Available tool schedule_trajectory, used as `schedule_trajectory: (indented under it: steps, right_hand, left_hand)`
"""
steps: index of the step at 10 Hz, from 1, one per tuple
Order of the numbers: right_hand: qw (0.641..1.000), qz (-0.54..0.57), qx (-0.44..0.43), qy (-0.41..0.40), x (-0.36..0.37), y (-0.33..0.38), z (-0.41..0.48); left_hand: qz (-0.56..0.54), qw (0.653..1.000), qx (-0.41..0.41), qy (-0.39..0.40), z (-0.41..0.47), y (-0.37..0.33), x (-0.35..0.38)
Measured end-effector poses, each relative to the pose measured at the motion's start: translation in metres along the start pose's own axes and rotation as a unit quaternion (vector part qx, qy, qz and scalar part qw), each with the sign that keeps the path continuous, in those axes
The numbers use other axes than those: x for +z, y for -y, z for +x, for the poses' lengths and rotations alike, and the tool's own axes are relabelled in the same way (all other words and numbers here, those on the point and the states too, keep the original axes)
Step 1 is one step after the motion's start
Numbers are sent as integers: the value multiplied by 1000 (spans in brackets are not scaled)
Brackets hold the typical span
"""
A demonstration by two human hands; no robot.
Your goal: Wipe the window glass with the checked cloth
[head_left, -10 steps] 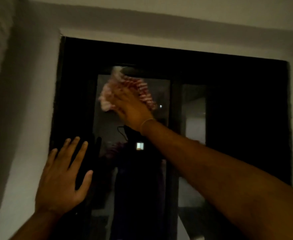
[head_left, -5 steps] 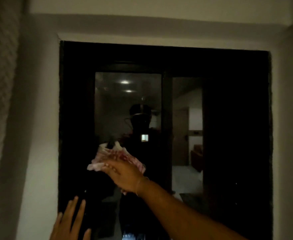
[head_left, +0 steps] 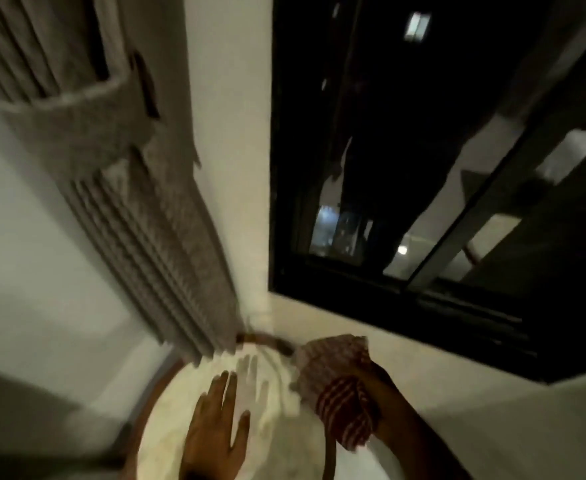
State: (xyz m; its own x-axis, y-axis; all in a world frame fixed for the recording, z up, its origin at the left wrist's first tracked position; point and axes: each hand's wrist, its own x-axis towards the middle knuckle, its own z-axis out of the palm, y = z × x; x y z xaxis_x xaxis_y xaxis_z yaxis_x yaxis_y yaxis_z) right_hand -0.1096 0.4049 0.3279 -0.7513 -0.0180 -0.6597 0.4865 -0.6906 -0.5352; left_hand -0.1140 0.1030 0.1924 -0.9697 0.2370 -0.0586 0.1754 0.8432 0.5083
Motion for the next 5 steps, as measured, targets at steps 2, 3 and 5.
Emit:
schedule_trajectory:
  steps: [2, 3, 5]
  right_hand:
    - [976, -89, 91, -177, -70, -160, 66]
    - [972, -80, 143, -169, -79, -218, 100]
    - [990, -71, 110, -46, -63, -273, 150]
  left_hand:
    - [-35, 989, -118, 81, -89, 70, 68]
    - [-45, 981, -181, 56, -117, 97, 89]
    - [-84, 948, -304, 33, -132, 123, 105]
